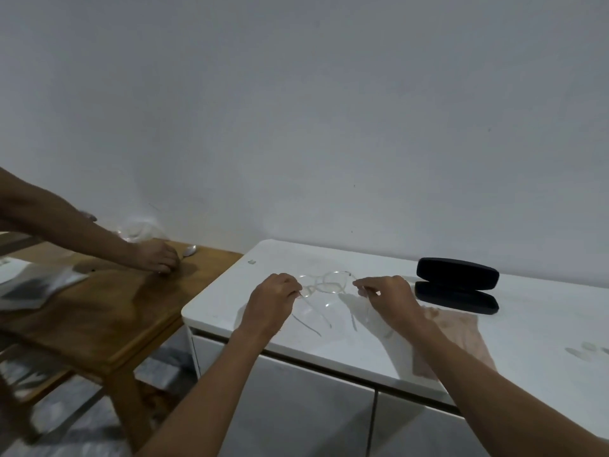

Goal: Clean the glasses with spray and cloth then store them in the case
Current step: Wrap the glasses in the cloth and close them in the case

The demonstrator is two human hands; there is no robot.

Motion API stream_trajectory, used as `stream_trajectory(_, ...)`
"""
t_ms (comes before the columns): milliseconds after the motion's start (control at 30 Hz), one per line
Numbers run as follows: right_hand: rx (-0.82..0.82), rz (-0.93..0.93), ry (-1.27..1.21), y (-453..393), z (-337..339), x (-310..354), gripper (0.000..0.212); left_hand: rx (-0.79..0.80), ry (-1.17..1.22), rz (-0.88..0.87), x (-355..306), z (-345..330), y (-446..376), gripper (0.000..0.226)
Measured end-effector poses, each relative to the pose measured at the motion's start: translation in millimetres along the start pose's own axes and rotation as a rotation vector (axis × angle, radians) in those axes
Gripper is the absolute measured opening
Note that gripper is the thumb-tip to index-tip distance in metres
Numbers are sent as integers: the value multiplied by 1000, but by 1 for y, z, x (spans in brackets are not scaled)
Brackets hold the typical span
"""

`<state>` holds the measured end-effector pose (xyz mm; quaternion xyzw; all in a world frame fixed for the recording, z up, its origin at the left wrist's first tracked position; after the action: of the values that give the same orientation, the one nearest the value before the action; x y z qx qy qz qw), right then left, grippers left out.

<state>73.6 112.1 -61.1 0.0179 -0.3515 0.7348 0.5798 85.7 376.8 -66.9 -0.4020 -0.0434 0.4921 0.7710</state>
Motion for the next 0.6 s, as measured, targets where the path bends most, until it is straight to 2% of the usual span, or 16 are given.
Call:
stream_trajectory(133, -143, 6, -148, -1, 7, 1, 29, -94, 94, 83, -4, -1, -8, 14)
stream_trajectory(200, -174, -16, -200, -3, 15, 0, 18, -94, 177, 143, -9, -4, -15, 14)
stream_trajectory(333, -236, -89, -257, -1, 35, -10, 6, -21, 369, 261, -32, -13, -30, 14)
stream_trajectory(600, -316, -206, -176, 49, 102, -51, 8, 193, 531, 335, -106, -45, -41, 24)
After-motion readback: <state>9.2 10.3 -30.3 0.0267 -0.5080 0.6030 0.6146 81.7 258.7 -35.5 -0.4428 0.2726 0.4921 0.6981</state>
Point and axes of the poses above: each hand's wrist, its own y-axis away from the middle knuckle, its own z-axis out of the back of the hand, x = y × z, the point moved 1 cm from there along -y, towards the middle knuckle, and after that the axes turned 6 degrees about z, right-handed, at the moved point
